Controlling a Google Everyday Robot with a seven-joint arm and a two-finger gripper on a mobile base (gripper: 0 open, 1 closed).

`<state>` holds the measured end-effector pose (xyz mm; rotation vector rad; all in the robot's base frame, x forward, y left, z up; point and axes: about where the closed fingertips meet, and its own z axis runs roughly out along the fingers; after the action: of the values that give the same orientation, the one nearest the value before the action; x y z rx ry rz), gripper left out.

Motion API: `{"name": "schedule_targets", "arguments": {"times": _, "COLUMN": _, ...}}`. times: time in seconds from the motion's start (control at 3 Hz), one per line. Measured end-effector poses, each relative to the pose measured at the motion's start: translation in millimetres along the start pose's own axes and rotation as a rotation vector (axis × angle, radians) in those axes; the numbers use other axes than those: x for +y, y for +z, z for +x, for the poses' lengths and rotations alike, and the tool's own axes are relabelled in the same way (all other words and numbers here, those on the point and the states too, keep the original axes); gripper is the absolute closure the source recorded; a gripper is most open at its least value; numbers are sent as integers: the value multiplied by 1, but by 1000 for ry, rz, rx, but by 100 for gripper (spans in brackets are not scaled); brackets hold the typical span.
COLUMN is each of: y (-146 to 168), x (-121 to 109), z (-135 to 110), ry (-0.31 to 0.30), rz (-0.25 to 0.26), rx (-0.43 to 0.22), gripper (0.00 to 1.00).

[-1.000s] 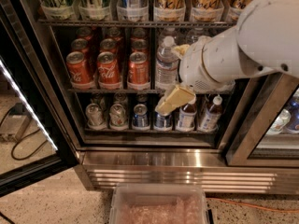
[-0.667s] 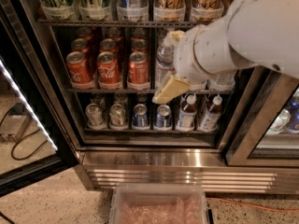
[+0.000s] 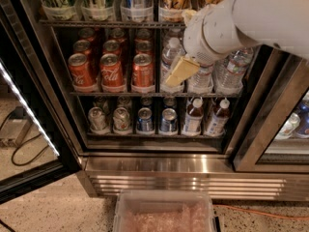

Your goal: Pick water bottle from middle shelf of fridge

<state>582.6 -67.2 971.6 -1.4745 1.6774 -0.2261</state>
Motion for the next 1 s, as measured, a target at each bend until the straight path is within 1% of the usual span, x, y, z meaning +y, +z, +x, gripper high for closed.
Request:
{"name": "schedule_targets", "arguments": {"times": 0.33, "y": 12, "x": -14, "z": 26, "ry": 77, "rz": -14, "rx": 19, "gripper": 8}}
{"name": "schedule_targets", "arguments": {"times": 0.67, "y": 11, "x": -11, "z": 28, "ry": 83, "rz": -18, "rx": 21, "gripper": 9}}
{"name": "schedule_targets", "arguments": {"times": 1.0, "y": 18, "x": 10, "z": 33, "ry": 109, "rz": -97, "rx": 21, "gripper": 6}}
